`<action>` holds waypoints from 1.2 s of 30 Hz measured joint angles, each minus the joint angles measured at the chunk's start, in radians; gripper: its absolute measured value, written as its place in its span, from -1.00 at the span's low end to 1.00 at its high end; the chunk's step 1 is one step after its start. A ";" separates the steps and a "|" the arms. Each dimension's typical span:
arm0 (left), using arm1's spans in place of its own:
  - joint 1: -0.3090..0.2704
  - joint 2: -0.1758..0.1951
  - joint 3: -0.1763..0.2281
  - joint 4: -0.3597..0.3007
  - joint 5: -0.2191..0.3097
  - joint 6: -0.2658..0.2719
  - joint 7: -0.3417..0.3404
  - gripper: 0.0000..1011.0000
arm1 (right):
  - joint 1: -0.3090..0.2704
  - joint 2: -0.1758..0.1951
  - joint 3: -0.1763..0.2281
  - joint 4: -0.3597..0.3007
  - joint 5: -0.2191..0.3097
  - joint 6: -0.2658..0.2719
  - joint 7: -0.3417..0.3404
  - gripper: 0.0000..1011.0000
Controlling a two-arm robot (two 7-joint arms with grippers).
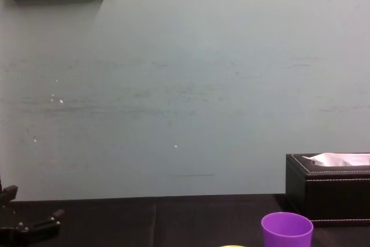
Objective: Stack the three plastic cups sequentially using one hand.
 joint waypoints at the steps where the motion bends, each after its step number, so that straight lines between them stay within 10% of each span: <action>1: 0.000 0.000 0.000 0.000 0.000 0.000 0.000 0.98 | 0.000 -0.003 0.001 0.001 -0.003 0.000 -0.002 0.98; 18: 0.000 0.000 0.000 0.000 0.000 0.000 0.000 0.98 | 0.004 -0.019 0.001 0.008 -0.026 -0.005 -0.011 0.98; 36: 0.000 0.000 0.000 0.000 0.000 0.000 0.000 0.98 | 0.002 -0.017 0.001 0.006 -0.020 -0.003 -0.009 0.41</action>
